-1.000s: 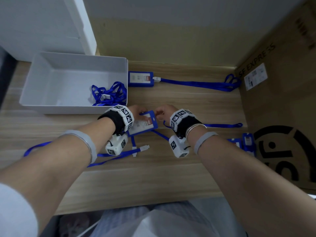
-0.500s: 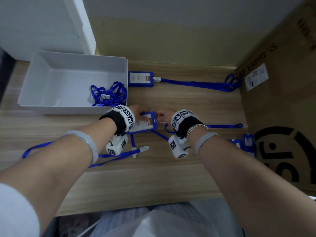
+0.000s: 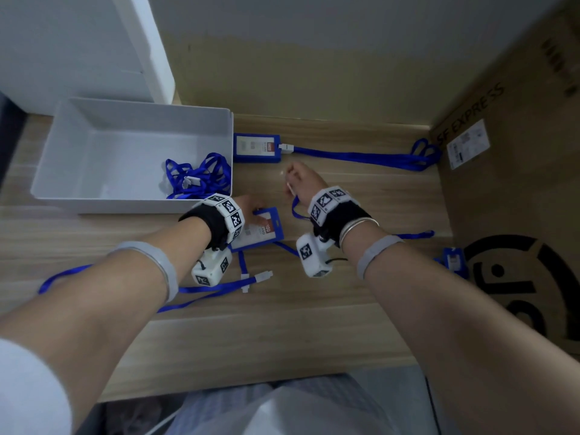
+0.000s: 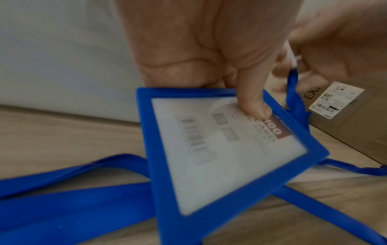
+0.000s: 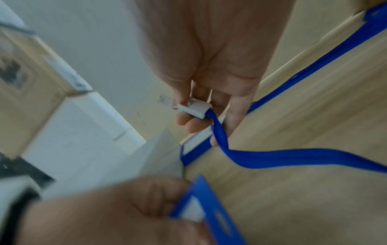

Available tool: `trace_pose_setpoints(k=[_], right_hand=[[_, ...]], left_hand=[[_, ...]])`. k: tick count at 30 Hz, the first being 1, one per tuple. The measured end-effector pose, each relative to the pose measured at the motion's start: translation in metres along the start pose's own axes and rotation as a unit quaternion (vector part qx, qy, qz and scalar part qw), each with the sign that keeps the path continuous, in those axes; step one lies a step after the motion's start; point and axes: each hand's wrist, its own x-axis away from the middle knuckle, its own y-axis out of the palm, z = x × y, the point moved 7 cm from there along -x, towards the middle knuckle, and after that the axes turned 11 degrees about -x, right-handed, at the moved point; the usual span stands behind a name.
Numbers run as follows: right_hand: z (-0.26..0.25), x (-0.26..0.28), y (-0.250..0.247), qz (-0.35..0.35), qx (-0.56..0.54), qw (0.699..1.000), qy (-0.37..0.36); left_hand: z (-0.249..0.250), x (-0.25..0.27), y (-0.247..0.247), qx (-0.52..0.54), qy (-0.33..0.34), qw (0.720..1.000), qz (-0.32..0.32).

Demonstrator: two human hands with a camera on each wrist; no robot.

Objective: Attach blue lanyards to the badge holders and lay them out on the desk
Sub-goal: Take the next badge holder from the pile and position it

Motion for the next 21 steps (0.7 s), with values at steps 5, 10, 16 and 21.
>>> trace_pose_setpoints(k=[5,10,16,21], right_hand=[[-0.053,0.000,-0.011,0.026,-0.121,0.990,-0.067],[0.000,-0.009,-0.039,0.059,0.038,0.996,0.046],[0.089,0.007,-0.050,-0.062,0.282,0.937,0.194],[0.111,0.009,-0.040,-0.066,0.320,0.927,0.184]], left_hand=[[0.000,-0.002,0.001,-0.026,-0.009,0.999,-0.020],[-0.001,-0.006,0.003,-0.045,-0.014,0.999,-0.022],[-0.002,-0.008,0.007,-0.023,-0.024,0.999,-0.014],[-0.001,-0.009,0.015,-0.003,-0.018,1.000,-0.017]])
